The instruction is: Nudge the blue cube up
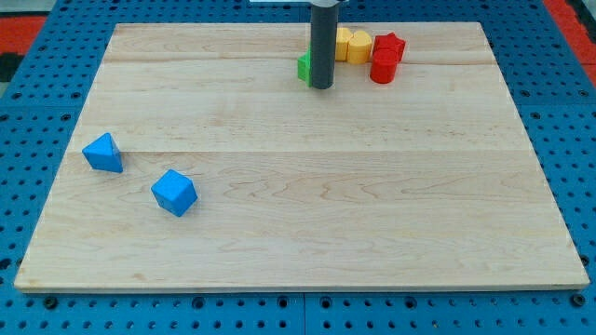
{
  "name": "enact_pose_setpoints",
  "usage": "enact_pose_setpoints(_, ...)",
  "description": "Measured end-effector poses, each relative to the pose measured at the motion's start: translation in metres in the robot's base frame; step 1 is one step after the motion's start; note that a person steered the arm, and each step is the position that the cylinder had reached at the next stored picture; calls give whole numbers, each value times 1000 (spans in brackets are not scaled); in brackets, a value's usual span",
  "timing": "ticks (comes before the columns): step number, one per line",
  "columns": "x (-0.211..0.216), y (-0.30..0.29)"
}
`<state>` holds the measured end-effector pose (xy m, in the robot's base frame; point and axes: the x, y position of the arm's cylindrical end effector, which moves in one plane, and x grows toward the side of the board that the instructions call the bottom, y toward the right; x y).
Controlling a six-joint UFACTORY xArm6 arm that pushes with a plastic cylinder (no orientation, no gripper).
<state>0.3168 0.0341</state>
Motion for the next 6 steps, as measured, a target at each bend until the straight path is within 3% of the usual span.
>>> enact_pose_setpoints(1,19,0)
enact_pose_setpoints(4,185,-28)
enact_pose_setpoints(6,262,-125)
